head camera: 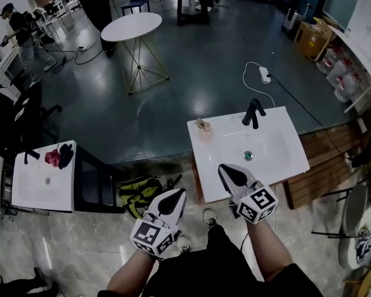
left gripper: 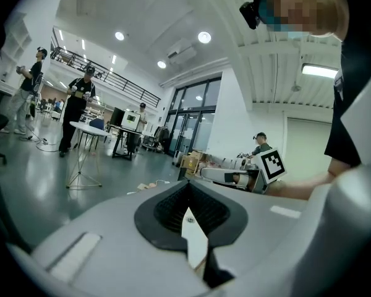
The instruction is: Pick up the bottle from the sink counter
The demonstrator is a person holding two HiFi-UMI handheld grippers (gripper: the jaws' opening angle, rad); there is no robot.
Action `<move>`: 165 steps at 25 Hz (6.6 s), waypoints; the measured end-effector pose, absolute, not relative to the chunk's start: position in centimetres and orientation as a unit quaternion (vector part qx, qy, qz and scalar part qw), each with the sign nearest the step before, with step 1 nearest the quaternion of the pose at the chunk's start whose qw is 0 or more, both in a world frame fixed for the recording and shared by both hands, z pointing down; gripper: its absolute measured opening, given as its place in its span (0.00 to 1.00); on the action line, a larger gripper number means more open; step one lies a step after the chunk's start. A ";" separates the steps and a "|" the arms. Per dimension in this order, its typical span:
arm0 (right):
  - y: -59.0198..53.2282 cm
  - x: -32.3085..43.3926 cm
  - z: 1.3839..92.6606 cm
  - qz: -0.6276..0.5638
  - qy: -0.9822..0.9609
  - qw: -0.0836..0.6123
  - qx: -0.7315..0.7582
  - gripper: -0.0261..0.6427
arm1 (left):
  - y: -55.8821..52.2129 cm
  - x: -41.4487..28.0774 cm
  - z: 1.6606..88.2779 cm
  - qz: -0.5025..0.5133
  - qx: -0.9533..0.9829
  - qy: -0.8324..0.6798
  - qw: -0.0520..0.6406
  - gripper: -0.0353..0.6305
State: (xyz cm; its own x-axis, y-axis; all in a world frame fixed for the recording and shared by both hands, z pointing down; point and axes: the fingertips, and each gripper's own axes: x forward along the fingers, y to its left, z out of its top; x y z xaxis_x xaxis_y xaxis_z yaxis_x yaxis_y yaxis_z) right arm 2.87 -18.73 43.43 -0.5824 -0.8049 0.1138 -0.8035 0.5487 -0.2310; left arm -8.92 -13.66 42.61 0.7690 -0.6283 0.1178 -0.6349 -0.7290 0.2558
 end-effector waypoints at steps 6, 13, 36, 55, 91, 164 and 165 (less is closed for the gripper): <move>-22.1 3.7 44.8 -0.134 0.889 -0.001 -0.438 0.04 | -15.7 -6.8 43.0 0.012 0.929 -0.345 0.130 0.06; -25.5 4.7 45.9 -0.118 0.899 0.004 -0.422 0.04 | -17.6 -4.7 44.0 0.010 0.930 -0.343 0.129 0.06; -35.0 6.4 54.1 -0.111 0.910 -0.049 -0.397 0.18 | -21.4 -1.3 47.7 0.016 0.921 -0.358 0.152 0.06; -40.3 5.1 59.6 -0.090 0.918 -0.105 -0.371 0.30 | -23.1 -1.8 51.0 0.026 0.901 -0.393 0.184 0.06; -41.9 3.3 61.0 -0.036 0.928 -0.091 -0.361 0.26 | -24.2 -2.5 53.6 0.036 0.891 -0.402 0.207 0.06; -19.0 9.4 48.7 -0.086 0.816 -0.077 -0.566 0.25 | -11.5 -4.1 46.5 0.046 0.951 -0.253 0.171 0.06; -18.5 9.3 48.6 -0.086 0.814 -0.076 -0.569 0.25 | -11.2 -4.1 46.4 0.046 0.952 -0.249 0.170 0.06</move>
State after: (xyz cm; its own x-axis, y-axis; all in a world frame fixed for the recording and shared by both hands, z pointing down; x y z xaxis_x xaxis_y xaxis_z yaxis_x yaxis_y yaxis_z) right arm 9.33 -18.50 48.59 -0.3399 -0.9139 0.2220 -0.9401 0.3367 -0.0535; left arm -4.08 -11.22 46.40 0.8720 -0.4579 0.1727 -0.4894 -0.8184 0.3012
